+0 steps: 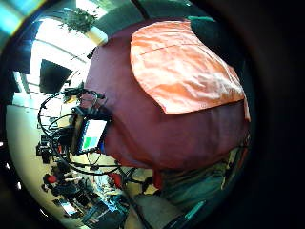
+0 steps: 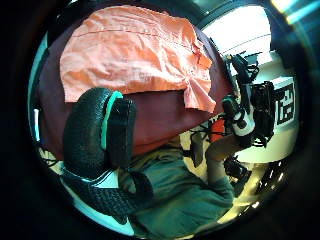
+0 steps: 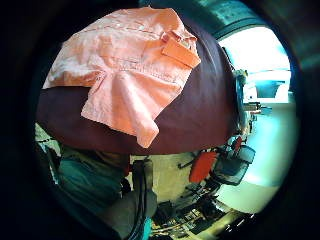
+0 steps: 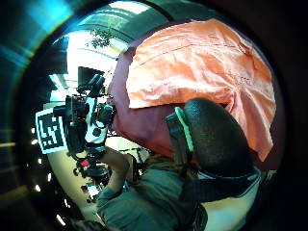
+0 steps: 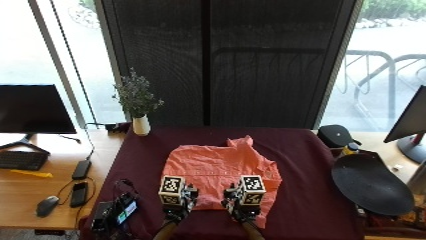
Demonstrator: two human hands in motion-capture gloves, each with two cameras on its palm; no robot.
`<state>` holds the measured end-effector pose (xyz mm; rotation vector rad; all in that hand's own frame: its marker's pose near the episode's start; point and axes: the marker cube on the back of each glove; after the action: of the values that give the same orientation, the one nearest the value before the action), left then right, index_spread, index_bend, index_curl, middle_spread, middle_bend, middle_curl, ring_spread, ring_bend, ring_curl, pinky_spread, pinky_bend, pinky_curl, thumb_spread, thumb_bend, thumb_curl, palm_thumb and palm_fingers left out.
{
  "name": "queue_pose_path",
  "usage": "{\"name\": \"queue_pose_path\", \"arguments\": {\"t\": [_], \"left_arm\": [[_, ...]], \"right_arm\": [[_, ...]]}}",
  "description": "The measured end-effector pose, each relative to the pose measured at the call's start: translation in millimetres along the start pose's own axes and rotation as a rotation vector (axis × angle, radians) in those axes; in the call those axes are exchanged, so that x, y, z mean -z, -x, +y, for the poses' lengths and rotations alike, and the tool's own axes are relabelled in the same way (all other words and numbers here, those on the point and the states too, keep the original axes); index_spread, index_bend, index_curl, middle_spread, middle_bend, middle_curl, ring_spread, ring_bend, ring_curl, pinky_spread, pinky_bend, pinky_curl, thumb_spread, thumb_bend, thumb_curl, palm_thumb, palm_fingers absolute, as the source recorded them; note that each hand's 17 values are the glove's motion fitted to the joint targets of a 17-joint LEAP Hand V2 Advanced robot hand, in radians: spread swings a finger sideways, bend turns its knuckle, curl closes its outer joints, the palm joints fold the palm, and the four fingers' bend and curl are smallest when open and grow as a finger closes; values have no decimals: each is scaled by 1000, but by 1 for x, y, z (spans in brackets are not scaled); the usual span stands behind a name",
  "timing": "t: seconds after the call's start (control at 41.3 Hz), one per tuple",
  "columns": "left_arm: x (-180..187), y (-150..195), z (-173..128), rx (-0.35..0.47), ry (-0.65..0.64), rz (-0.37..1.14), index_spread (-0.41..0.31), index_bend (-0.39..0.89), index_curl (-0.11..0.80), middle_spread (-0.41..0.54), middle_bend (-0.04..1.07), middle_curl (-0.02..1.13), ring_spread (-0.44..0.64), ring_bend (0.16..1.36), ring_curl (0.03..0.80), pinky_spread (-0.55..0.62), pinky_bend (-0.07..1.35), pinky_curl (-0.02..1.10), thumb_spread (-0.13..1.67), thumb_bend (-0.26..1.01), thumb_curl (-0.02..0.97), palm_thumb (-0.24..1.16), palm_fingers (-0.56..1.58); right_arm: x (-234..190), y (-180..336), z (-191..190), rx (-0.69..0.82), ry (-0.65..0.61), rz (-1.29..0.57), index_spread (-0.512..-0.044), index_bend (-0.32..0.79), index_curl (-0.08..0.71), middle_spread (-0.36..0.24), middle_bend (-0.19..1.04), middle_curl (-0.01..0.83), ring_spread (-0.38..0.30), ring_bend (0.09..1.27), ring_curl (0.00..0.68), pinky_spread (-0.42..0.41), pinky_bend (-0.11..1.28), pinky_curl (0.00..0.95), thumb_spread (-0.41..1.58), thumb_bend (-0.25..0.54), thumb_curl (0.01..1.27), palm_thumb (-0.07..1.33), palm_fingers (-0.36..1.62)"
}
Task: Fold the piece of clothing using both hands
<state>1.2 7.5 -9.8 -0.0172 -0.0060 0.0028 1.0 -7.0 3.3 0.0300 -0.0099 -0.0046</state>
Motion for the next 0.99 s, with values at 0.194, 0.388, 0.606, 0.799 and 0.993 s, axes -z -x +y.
{"name": "queue_pose_path", "arguments": {"t": [0.194,0.388,0.606,0.799,0.993], "left_arm": [[-3,1,0,1,15,9,-97,148,113,-3,247,182,150,496,193,232,348,132,892,138,87,219,468],[-1,-5,-2,-16,17,5,-115,150,169,-4,236,240,178,511,229,289,358,169,1119,119,132,228,442],[-2,-3,-4,-9,32,-8,-122,146,214,3,224,288,190,520,252,316,362,200,1223,86,171,230,424],[-2,0,-6,-19,17,3,-125,142,240,4,220,322,195,524,266,326,364,223,1261,57,198,235,410],[-7,1,-10,-15,-8,18,-126,143,261,4,213,347,196,530,277,331,362,242,1279,29,219,243,404]], "right_arm": [[20,7,17,0,1,-20,-284,191,144,47,168,88,133,194,70,213,532,197,908,264,109,380,178],[23,6,17,-5,-16,-9,-330,184,205,55,169,134,163,202,107,250,544,239,1162,254,151,390,155],[4,-2,4,-4,-20,-14,-348,177,249,58,167,172,177,213,145,265,556,271,1285,225,186,395,140],[15,-7,15,0,1,-17,-353,175,276,59,167,197,182,215,173,268,563,292,1333,197,210,401,128],[7,-33,13,-19,9,-55,-354,169,294,60,161,213,185,226,196,271,577,308,1356,167,230,407,121]]}}
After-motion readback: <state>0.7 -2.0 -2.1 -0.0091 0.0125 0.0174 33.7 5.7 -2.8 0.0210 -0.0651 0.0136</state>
